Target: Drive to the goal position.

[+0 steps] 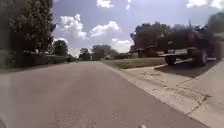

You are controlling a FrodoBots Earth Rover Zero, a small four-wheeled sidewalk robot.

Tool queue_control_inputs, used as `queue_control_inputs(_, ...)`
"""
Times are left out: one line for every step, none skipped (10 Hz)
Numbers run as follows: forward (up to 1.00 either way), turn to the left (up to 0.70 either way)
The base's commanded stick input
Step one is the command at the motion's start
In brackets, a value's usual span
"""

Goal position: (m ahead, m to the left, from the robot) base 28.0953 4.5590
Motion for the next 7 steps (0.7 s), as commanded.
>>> queue_control_inputs(0.7, 0.0)
queue_control_inputs(0.7, 0.0)
queue_control_inputs(0.7, 0.0)
queue_control_inputs(0.7, 0.0)
queue_control_inputs(0.7, 0.0)
queue_control_inputs(0.7, 0.0)
queue_control_inputs(0.7, 0.0)
